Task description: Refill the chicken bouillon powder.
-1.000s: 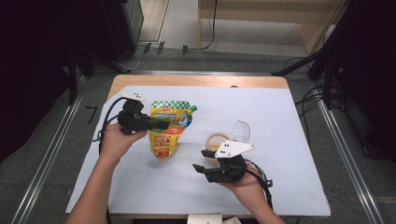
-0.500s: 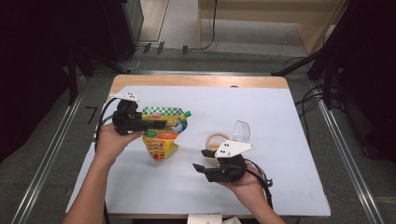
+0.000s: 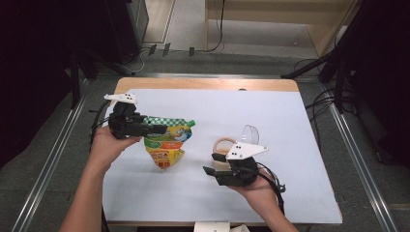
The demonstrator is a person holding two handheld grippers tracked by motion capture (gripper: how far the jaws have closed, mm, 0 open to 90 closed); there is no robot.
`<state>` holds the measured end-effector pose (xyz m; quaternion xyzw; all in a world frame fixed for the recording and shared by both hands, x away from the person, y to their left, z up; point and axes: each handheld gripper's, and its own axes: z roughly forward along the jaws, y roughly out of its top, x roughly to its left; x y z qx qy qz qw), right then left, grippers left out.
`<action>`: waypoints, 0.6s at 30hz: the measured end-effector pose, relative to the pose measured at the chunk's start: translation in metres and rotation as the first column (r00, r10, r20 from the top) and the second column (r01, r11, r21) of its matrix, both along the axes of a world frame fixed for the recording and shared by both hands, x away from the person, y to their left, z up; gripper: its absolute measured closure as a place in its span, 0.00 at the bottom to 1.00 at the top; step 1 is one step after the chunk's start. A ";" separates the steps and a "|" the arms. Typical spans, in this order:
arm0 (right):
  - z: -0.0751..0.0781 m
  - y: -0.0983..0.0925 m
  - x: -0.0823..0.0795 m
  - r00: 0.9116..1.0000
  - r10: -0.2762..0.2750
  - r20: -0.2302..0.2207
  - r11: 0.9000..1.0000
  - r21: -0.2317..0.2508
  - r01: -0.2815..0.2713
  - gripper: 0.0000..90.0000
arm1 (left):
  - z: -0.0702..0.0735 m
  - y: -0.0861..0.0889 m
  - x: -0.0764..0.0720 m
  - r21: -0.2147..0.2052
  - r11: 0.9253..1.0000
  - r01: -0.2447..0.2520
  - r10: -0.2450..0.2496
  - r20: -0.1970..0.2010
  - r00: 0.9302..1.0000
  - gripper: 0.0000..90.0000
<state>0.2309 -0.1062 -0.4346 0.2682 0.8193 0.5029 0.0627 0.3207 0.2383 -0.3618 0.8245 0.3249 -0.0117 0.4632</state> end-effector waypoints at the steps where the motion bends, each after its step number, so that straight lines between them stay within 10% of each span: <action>1: 0.000 0.000 0.000 1.000 0.000 0.000 1.000 0.000 0.000 0.55 | 0.000 0.000 0.000 0.000 1.000 0.000 0.000 0.000 1.000 0.59; 18: 0.007 -0.013 -0.006 1.000 0.022 -0.002 1.000 -0.023 -0.022 0.58 | 0.019 0.030 -0.007 0.007 0.997 -0.074 0.074 0.024 0.997 0.53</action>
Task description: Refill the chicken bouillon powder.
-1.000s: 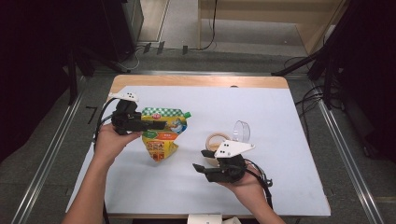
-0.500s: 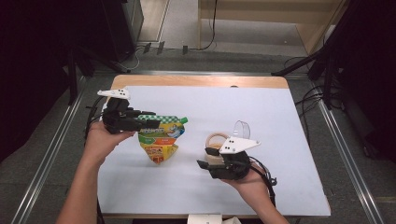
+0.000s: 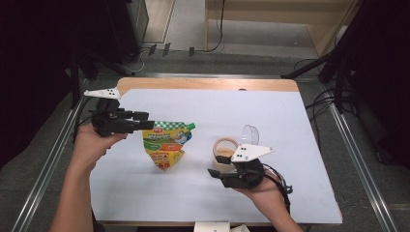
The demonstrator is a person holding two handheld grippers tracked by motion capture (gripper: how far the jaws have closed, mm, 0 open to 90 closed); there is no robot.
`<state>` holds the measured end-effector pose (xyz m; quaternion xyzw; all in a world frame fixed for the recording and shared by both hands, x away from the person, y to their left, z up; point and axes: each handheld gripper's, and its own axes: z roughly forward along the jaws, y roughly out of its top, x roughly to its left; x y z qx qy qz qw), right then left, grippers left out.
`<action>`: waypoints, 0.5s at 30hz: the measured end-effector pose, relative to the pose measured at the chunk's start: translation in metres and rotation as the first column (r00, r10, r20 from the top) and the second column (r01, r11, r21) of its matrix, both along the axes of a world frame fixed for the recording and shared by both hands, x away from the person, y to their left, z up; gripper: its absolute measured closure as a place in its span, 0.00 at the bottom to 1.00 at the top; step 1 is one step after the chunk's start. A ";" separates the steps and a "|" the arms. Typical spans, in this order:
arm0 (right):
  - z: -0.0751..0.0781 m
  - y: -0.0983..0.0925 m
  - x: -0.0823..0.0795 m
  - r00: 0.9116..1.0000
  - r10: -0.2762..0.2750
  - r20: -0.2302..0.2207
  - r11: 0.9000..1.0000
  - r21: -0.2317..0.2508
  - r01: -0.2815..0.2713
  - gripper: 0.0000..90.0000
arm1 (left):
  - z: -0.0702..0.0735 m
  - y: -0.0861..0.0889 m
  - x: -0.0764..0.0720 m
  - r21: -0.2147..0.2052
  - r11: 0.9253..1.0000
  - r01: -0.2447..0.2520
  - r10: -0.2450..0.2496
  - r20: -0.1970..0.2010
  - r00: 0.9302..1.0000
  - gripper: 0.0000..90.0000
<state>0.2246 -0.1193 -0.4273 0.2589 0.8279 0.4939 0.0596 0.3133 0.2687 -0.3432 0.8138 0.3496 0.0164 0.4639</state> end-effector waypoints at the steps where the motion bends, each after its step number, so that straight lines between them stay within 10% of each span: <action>1: 0.000 -0.004 0.000 1.000 -0.010 -0.006 1.000 0.006 0.010 0.59 | 0.001 0.004 -0.001 0.002 1.000 -0.010 0.010 0.005 1.000 0.52; 15: 0.001 -0.033 -0.001 0.998 -0.056 -0.030 0.998 0.014 0.056 0.67 | -0.003 0.028 0.000 0.032 0.996 -0.086 0.086 0.011 0.996 0.50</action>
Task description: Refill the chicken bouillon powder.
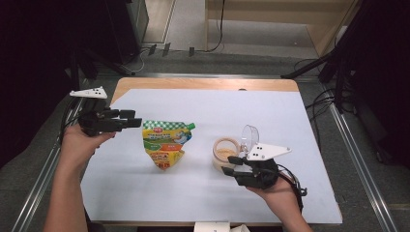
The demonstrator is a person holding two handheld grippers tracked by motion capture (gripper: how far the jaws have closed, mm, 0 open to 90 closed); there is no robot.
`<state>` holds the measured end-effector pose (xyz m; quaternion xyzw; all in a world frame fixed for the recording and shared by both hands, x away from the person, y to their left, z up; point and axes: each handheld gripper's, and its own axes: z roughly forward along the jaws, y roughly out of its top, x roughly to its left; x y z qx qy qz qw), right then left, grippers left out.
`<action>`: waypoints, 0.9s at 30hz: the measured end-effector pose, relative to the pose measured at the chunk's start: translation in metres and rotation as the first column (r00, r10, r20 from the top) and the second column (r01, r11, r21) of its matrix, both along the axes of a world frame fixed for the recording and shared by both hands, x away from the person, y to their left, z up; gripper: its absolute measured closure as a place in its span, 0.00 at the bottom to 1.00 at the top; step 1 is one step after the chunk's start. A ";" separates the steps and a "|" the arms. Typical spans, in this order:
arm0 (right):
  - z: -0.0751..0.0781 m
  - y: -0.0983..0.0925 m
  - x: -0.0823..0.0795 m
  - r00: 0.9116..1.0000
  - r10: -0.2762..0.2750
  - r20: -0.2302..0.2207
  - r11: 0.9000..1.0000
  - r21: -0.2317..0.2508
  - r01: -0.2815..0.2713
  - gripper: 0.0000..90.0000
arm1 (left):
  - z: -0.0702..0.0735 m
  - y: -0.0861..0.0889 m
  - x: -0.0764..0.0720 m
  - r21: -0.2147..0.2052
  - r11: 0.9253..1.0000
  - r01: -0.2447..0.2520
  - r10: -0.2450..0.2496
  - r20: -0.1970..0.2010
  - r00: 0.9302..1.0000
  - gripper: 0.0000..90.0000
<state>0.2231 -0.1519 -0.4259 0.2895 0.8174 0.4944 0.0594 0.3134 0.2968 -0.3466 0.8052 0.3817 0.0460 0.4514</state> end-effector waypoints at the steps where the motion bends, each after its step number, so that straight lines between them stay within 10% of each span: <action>1: 0.000 -0.002 0.000 1.000 -0.003 0.000 1.000 0.000 0.003 0.68 | -0.001 0.001 0.001 0.004 1.000 -0.008 0.008 0.003 1.000 0.50; 27: 0.001 -0.045 0.010 0.998 -0.057 -0.041 0.998 -0.022 0.056 1.00 | -0.034 -0.006 0.013 0.031 0.999 -0.015 0.016 -0.033 0.999 0.47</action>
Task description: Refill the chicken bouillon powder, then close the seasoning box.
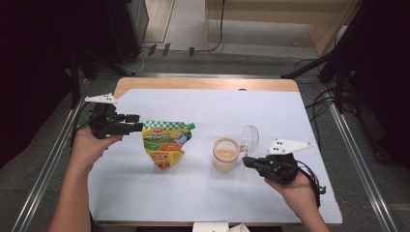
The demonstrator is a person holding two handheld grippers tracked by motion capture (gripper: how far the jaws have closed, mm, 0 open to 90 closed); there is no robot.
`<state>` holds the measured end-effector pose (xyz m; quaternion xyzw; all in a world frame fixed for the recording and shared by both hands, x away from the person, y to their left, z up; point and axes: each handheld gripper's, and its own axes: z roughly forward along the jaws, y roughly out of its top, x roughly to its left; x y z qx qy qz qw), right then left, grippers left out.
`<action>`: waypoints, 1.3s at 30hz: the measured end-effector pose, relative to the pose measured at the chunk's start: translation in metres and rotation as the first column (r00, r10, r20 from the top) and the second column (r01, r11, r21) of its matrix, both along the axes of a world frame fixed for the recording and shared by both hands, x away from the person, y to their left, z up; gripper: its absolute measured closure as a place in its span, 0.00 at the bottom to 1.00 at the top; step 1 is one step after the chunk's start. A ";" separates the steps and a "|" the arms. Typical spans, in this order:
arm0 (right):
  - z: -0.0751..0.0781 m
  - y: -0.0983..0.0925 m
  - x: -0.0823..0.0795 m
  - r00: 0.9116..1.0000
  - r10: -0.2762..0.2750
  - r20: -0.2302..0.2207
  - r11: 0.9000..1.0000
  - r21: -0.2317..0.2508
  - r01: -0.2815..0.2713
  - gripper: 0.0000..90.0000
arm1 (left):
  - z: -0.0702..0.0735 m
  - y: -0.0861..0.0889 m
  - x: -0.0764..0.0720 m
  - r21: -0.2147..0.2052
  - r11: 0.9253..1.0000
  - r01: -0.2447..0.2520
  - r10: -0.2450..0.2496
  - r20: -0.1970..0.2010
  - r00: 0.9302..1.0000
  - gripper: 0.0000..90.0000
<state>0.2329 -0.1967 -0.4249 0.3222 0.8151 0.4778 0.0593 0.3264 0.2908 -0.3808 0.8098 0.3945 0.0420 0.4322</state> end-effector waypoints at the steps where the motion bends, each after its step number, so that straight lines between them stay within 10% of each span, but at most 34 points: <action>1: 0.000 -0.002 0.000 1.000 -0.002 -0.001 1.000 -0.003 0.002 1.00 | 0.000 0.000 0.000 -0.003 1.000 0.001 -0.001 0.000 1.000 0.47; 39: -0.012 -0.021 0.031 0.988 -0.153 -0.011 0.988 0.009 0.153 1.00 | -0.009 -0.006 0.003 -0.006 1.000 0.010 -0.010 -0.005 1.000 0.44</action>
